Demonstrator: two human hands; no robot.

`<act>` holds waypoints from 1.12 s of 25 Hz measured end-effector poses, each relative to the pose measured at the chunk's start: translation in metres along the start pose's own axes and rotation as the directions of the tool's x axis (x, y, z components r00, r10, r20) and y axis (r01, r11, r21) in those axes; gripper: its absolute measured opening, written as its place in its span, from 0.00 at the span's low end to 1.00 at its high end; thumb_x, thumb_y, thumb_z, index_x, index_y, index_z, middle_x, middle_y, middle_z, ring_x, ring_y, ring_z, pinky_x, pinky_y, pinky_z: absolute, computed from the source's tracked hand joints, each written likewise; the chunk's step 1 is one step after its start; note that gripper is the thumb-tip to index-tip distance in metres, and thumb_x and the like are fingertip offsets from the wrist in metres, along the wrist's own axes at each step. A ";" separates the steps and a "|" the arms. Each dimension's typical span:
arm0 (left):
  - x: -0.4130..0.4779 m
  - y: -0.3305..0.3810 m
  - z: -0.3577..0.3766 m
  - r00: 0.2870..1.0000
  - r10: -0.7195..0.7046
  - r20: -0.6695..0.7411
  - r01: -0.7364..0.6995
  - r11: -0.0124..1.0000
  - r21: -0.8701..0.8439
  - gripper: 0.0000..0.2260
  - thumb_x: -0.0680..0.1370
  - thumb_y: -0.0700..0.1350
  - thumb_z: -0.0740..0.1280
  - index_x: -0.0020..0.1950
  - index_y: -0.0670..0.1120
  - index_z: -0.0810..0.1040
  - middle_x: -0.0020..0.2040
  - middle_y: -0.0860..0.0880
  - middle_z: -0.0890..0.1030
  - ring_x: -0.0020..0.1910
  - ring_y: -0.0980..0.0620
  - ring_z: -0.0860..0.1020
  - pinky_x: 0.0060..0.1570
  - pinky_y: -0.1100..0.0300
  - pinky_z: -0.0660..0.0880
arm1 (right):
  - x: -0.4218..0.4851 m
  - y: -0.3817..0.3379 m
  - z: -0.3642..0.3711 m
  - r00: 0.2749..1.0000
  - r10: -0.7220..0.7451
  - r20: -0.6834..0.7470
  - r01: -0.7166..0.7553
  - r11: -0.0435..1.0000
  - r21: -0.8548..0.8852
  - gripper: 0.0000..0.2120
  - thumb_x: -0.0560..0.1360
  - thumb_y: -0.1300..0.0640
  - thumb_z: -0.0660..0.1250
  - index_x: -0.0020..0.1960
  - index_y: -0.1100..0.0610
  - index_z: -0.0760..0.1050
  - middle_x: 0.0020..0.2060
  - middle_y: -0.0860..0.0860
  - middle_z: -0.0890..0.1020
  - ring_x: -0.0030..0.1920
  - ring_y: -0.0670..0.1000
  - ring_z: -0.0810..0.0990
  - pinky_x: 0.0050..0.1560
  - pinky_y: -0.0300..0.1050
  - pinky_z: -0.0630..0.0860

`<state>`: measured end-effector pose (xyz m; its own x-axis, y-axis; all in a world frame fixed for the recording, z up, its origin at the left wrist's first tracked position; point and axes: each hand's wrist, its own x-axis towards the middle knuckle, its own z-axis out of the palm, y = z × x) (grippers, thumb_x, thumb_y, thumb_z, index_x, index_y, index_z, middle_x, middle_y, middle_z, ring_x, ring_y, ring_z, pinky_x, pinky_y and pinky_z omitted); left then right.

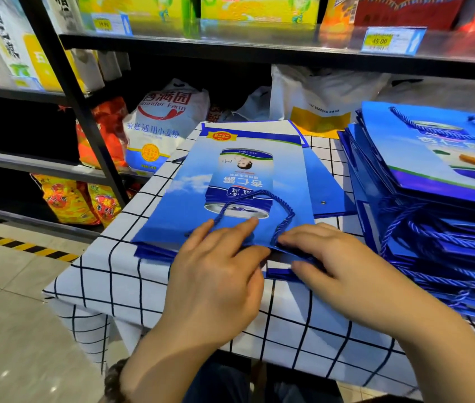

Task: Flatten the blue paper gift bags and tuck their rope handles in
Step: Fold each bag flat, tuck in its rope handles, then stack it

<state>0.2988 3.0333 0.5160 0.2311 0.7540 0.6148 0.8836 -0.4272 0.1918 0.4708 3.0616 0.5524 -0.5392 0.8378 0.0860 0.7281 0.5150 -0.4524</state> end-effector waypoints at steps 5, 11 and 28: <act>0.004 0.010 0.005 0.988 -0.153 -0.010 0.153 0.979 0.134 0.13 0.71 0.53 0.61 0.36 0.48 0.82 0.49 0.48 0.84 0.49 0.46 0.81 0.57 0.48 0.64 | 0.007 -0.010 0.015 0.989 0.010 -0.149 -0.019 0.998 -0.064 0.17 0.72 0.53 0.53 0.54 0.53 0.77 0.48 0.50 0.81 0.50 0.54 0.76 0.48 0.50 0.75; 0.007 0.012 0.009 0.982 -0.178 -0.067 0.188 0.956 0.227 0.11 0.72 0.51 0.62 0.36 0.48 0.81 0.51 0.49 0.83 0.52 0.46 0.80 0.58 0.46 0.62 | 0.011 -0.014 0.019 0.977 0.002 -0.214 -0.016 0.998 -0.063 0.14 0.75 0.53 0.55 0.51 0.54 0.77 0.45 0.51 0.82 0.49 0.56 0.77 0.45 0.52 0.75; 0.045 0.013 -0.013 0.839 -0.420 0.345 0.503 0.841 -0.199 0.07 0.72 0.51 0.69 0.48 0.56 0.75 0.34 0.59 0.79 0.44 0.57 0.77 0.45 0.59 0.73 | -0.006 0.003 0.040 0.853 -0.047 -0.520 0.065 0.998 0.017 0.01 0.64 0.57 0.68 0.36 0.53 0.77 0.34 0.45 0.82 0.37 0.50 0.82 0.32 0.50 0.79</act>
<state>0.3155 3.0554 0.5560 -0.0371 0.9845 0.1717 0.7784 -0.0792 0.6227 0.4592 3.0512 0.5156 -0.2740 0.7846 0.5561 0.6842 0.5654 -0.4606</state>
